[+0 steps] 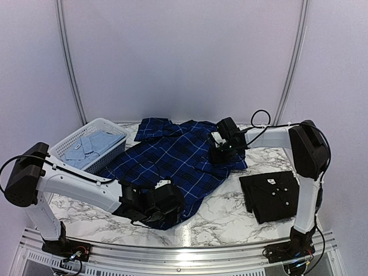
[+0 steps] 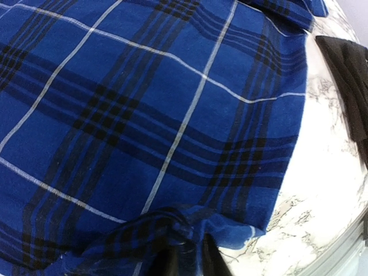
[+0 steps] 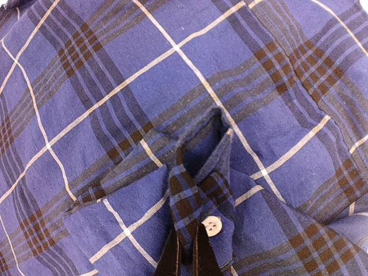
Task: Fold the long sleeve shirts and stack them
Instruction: Flatten out the crumpled shirt at the center of the board.
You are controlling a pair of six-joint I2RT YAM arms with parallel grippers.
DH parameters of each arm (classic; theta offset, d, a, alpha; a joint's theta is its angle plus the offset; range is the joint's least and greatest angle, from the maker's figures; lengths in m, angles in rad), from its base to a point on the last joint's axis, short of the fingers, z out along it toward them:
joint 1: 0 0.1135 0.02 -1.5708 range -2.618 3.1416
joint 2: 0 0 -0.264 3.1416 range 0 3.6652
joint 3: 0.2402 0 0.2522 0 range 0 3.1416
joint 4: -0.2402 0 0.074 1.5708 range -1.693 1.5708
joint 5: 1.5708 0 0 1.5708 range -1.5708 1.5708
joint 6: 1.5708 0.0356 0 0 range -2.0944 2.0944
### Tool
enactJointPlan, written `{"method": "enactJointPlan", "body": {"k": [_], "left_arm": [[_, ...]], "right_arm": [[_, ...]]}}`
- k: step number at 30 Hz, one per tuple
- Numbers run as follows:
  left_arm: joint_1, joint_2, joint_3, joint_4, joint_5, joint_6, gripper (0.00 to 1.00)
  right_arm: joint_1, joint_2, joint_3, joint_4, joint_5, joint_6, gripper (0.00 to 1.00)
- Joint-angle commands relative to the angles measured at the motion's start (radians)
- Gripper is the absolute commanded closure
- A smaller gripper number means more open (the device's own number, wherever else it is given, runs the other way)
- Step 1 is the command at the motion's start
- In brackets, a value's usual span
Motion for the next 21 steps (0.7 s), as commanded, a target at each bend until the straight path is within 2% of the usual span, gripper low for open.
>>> {"method": "enactJointPlan", "body": {"k": [1, 4, 13, 18, 21], "left_arm": [[0.002, -0.017, 0.009, 0.037, -0.008, 0.019, 0.90], [-0.011, -0.056, -0.007, 0.037, 0.021, 0.020, 0.99], [-0.103, -0.113, -0.025, 0.036, 0.160, 0.058, 1.00], [-0.135, -0.088, -0.024, 0.036, 0.215, 0.073, 0.89], [-0.145, -0.077, -0.026, 0.037, 0.227, 0.077, 0.89]], "right_arm": [[-0.013, 0.028, 0.020, -0.003, 0.004, -0.005, 1.00], [-0.016, 0.029, 0.018, -0.002, 0.004, -0.007, 1.00], [-0.030, 0.062, 0.037, -0.007, 0.009, -0.010, 1.00], [-0.037, 0.095, 0.050, -0.012, 0.011, -0.010, 1.00], [-0.040, 0.111, 0.052, -0.013, 0.011, -0.009, 1.00]]}}
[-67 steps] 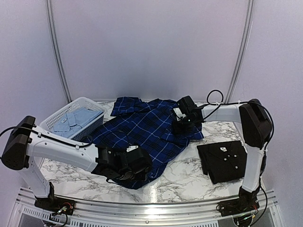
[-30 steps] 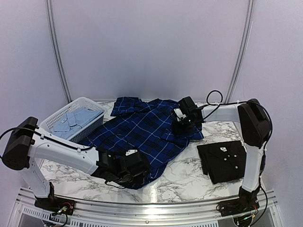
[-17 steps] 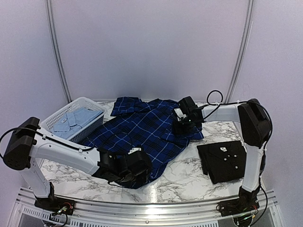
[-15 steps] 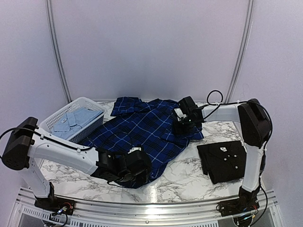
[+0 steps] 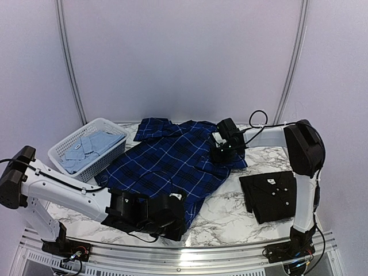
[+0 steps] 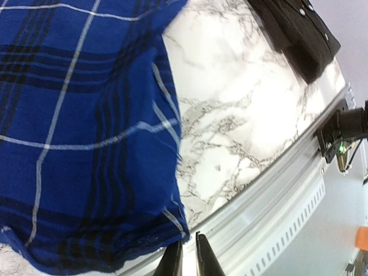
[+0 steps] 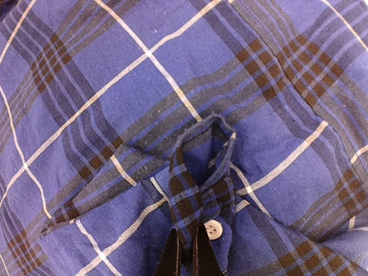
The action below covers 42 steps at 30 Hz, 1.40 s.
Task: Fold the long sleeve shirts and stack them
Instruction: Flatten out the crumpled shirt at the center of the board.
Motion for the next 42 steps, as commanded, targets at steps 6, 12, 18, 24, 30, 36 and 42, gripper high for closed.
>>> {"method": "enactJointPlan", "body": {"k": [6, 12, 18, 24, 30, 36, 42], "left_arm": [[-0.024, 0.054, 0.015, 0.010, 0.104, 0.063, 0.80], [-0.029, -0.022, 0.014, 0.020, 0.113, 0.081, 0.57], [0.010, -0.121, -0.008, -0.013, -0.017, 0.011, 0.60], [0.108, -0.079, -0.003, -0.043, -0.059, -0.021, 0.71], [0.123, 0.119, 0.126, -0.064, 0.020, 0.056, 0.75], [0.097, 0.256, 0.218, -0.064, 0.122, 0.098, 0.76], [0.053, 0.349, 0.273, -0.067, 0.234, 0.121, 0.76]], "right_arm": [[-0.012, 0.061, 0.008, -0.021, 0.009, -0.001, 1.00], [-0.012, 0.021, 0.008, -0.034, 0.027, -0.007, 1.00], [-0.011, -0.080, 0.035, -0.067, 0.051, -0.008, 1.00], [-0.011, -0.239, 0.085, -0.128, 0.152, -0.025, 1.00], [-0.040, -0.394, 0.184, -0.226, 0.306, -0.060, 1.00], [-0.131, -0.519, 0.281, -0.331, 0.468, -0.083, 1.00], [-0.156, -0.623, 0.298, -0.346, 0.612, -0.105, 1.00]]}}
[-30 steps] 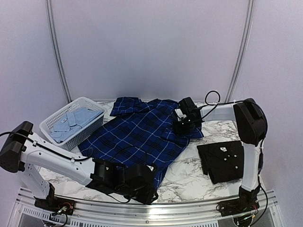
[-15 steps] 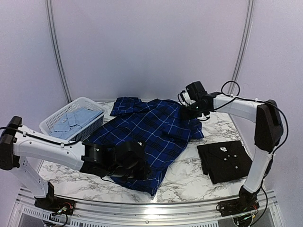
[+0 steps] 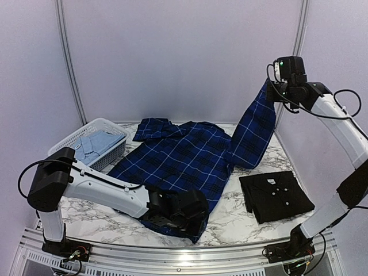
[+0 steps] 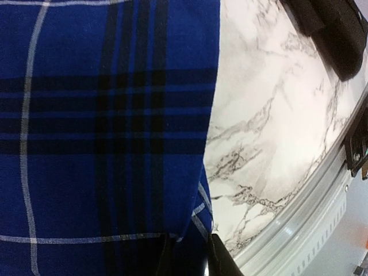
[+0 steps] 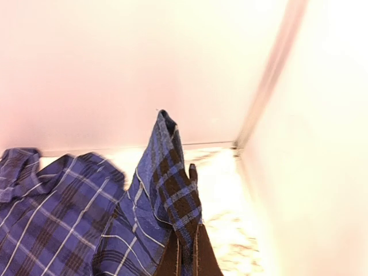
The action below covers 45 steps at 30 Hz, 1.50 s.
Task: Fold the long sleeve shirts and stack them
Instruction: Flatten out the crumpled shirt at the center of the board, then fold the flattened shirt at the center of the board.
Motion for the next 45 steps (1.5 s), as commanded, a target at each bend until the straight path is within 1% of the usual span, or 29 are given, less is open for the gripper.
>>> {"method": "enactJointPlan", "body": {"k": [1, 4, 7, 10, 12, 15, 17, 21, 24, 26, 29, 31, 33, 35, 39, 42, 45], "left_arm": [[-0.036, 0.055, 0.029, -0.035, 0.119, 0.036, 0.76], [-0.047, 0.066, 0.025, -0.038, 0.141, 0.038, 0.71], [-0.051, 0.065, 0.017, -0.039, 0.145, 0.039, 0.64], [-0.051, 0.056, 0.016, -0.039, 0.144, 0.045, 0.57], [-0.052, 0.043, 0.018, -0.039, 0.138, 0.049, 0.50], [-0.051, 0.014, 0.013, -0.039, 0.123, 0.056, 0.44], [-0.051, -0.018, 0.006, -0.040, 0.105, 0.055, 0.41], [-0.050, -0.109, -0.010, -0.040, 0.032, 0.057, 0.36], [-0.040, -0.205, -0.029, -0.042, -0.036, 0.058, 0.35], [-0.026, -0.290, -0.046, -0.045, -0.095, 0.067, 0.34], [0.011, -0.403, -0.072, -0.053, -0.177, 0.103, 0.32], [0.042, -0.468, -0.087, -0.056, -0.224, 0.157, 0.29], [0.081, -0.517, -0.083, -0.061, -0.249, 0.220, 0.27], [0.128, -0.547, -0.076, -0.066, -0.261, 0.279, 0.25], [0.234, -0.565, -0.052, -0.076, -0.227, 0.389, 0.18], [0.277, -0.556, -0.020, -0.083, -0.202, 0.474, 0.13], [0.302, -0.543, 0.013, -0.094, -0.192, 0.557, 0.11]], "right_arm": [[-0.004, -0.065, 0.037, -0.054, 0.164, -0.031, 1.00], [-0.005, -0.100, 0.071, -0.058, 0.185, -0.038, 1.00], [-0.005, -0.139, 0.089, -0.032, 0.154, -0.050, 1.00], [-0.004, -0.178, 0.095, 0.024, 0.090, -0.083, 1.00], [-0.004, -0.200, 0.105, 0.066, 0.039, -0.097, 1.00], [-0.004, -0.225, 0.102, 0.146, -0.099, -0.124, 1.00], [-0.004, -0.227, 0.101, 0.185, -0.190, -0.129, 1.00], [-0.001, -0.202, 0.079, 0.208, -0.475, -0.133, 1.00], [0.019, -0.190, 0.005, 0.240, -0.645, -0.133, 1.00], [0.049, -0.194, -0.070, 0.277, -0.711, -0.131, 1.00], [0.131, -0.207, -0.203, 0.344, -0.761, -0.117, 1.00], [0.197, -0.210, -0.291, 0.400, -0.802, -0.093, 1.00], [0.254, -0.209, -0.368, 0.460, -0.846, -0.069, 1.00], [0.316, -0.200, -0.417, 0.496, -0.856, -0.066, 1.00], [0.404, -0.164, -0.449, 0.515, -0.862, -0.072, 1.00], [0.448, -0.123, -0.440, 0.495, -0.859, -0.093, 1.00], [0.476, -0.082, -0.415, 0.460, -0.855, -0.118, 1.00]]}}
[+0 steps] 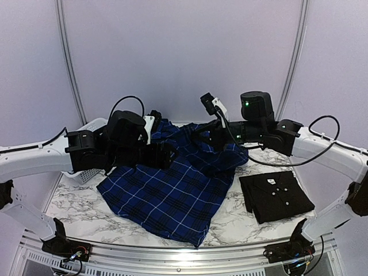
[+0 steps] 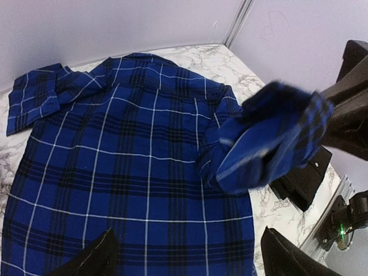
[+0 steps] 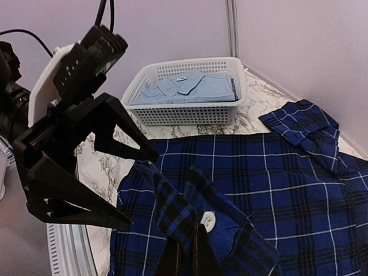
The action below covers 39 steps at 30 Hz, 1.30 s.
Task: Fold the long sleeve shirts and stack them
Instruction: Fold the flattened shirt at the center of the board.
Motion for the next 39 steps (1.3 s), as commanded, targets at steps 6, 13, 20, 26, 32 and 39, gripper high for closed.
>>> {"method": "enactJointPlan", "body": {"k": [6, 13, 20, 26, 32, 39], "left_arm": [[0.095, 0.026, 0.093, -0.022, 0.142, 0.235, 0.11], [0.111, 0.111, 0.131, -0.020, 0.317, 0.299, 0.26], [0.132, 0.141, 0.159, -0.013, 0.344, 0.293, 0.74], [0.140, 0.145, 0.148, -0.006, 0.200, 0.225, 1.00], [0.180, 0.138, 0.146, -0.006, 0.083, 0.157, 1.00], [0.226, 0.128, 0.212, -0.019, 0.051, 0.169, 1.00]], "right_arm": [[0.063, 0.076, 0.069, -0.020, -0.022, -0.046, 1.00], [0.064, 0.093, 0.086, -0.044, -0.022, -0.085, 1.00], [0.064, 0.116, 0.093, -0.069, 0.020, -0.107, 1.00], [0.064, 0.096, 0.075, -0.034, 0.264, -0.080, 0.59], [0.063, 0.011, -0.034, 0.137, 0.465, -0.009, 0.27], [0.018, 0.036, -0.068, 0.103, 0.765, 0.102, 0.25]]}}
